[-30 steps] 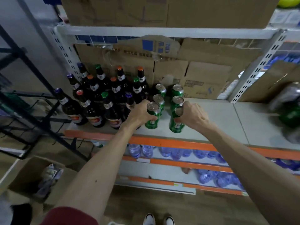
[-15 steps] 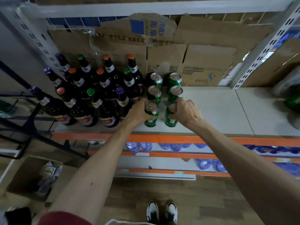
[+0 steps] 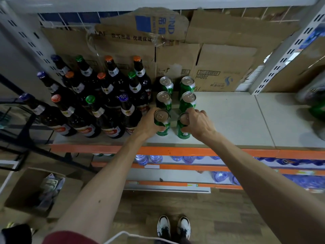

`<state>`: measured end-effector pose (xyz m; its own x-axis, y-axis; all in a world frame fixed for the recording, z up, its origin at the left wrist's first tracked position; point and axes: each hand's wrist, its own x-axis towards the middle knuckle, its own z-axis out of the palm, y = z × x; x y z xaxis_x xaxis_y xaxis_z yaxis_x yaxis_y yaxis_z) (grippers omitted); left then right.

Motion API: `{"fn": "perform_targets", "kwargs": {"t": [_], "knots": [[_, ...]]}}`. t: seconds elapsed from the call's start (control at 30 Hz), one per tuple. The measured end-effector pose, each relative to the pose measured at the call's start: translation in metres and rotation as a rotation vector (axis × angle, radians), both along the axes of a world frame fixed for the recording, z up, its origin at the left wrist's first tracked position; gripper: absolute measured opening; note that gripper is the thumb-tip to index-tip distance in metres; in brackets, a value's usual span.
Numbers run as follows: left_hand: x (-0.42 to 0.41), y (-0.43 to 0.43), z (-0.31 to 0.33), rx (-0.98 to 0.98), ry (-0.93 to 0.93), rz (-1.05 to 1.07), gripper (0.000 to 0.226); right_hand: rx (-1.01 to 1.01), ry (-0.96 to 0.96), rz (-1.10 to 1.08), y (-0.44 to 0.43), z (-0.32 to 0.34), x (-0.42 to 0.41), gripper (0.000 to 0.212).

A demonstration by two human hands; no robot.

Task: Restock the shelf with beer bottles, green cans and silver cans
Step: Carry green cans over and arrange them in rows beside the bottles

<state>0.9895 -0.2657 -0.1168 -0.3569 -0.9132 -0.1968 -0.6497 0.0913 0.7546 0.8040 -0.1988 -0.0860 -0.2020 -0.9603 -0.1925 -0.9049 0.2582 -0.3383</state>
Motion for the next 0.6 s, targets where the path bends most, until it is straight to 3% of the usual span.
{"fn": "perform_targets", "kwargs": {"t": [0.13, 0.37, 0.6], "knots": [[-0.002, -0.001, 0.010, -0.003, 0.001, -0.038, 0.080, -0.005, -0.043, 0.008, 0.000, -0.002, -0.009, 0.069], [-0.004, -0.010, 0.029, -0.098, -0.144, -0.085, 0.060, -0.075, -0.036, 0.040, 0.000, -0.003, -0.016, 0.042], [-0.002, -0.009, 0.033, -0.063, -0.138, -0.116, 0.061, -0.110, -0.052, 0.052, 0.004, -0.008, -0.017, 0.041]]}}
